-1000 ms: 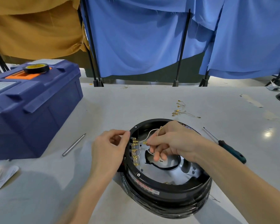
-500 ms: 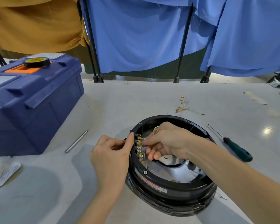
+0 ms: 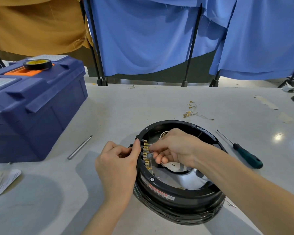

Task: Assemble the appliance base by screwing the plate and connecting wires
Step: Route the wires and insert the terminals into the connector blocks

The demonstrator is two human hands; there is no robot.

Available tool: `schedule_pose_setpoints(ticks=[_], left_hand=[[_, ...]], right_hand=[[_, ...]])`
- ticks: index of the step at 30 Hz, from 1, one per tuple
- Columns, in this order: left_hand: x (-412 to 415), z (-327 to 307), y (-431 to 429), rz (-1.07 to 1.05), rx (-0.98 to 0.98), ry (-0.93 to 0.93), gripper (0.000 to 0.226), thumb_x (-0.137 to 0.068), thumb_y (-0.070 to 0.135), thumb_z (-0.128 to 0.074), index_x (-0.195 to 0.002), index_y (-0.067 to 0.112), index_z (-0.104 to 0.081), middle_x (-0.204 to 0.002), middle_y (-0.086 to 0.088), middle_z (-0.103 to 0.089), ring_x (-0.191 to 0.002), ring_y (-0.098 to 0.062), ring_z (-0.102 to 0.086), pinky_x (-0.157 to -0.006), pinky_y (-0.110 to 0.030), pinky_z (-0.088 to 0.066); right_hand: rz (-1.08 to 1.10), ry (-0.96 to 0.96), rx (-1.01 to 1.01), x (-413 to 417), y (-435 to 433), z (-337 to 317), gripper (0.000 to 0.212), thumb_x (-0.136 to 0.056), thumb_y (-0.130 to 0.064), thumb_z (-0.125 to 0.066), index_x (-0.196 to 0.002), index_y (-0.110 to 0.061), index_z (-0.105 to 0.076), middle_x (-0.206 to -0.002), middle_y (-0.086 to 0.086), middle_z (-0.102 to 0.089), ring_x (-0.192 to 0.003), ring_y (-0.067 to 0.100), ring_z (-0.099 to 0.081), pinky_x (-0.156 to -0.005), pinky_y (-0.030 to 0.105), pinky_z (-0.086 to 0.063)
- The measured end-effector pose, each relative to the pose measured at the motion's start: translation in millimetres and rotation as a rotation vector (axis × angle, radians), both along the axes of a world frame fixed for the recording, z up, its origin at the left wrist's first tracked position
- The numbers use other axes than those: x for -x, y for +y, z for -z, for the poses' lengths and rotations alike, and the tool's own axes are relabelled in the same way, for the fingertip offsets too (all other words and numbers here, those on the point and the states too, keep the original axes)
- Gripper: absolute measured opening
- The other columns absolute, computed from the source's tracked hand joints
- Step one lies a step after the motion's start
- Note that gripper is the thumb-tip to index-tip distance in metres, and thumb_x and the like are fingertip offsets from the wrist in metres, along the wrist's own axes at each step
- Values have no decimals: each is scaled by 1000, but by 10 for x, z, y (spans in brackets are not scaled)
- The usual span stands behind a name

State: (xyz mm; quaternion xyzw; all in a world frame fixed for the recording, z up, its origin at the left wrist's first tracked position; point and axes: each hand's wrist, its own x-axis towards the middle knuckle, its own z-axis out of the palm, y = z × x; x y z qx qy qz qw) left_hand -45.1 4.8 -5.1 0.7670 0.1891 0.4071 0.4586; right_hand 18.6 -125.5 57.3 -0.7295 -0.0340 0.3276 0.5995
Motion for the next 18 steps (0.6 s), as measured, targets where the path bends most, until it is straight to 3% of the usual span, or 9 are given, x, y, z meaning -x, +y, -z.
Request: schedule_pose_setpoints(ticks=[18], left_hand=[[-4,9,-7,26,-12,-24,33,-77,24,-79,-48,16,-64,-53,7,-45,-54,-6,-49,-51,-13,-32]], right_hand=[[7,17,23,-26,17,13,7,-91,7,-59,-89,13,-63,-55,14,-59,-39,14,-57,-37,16,-43]])
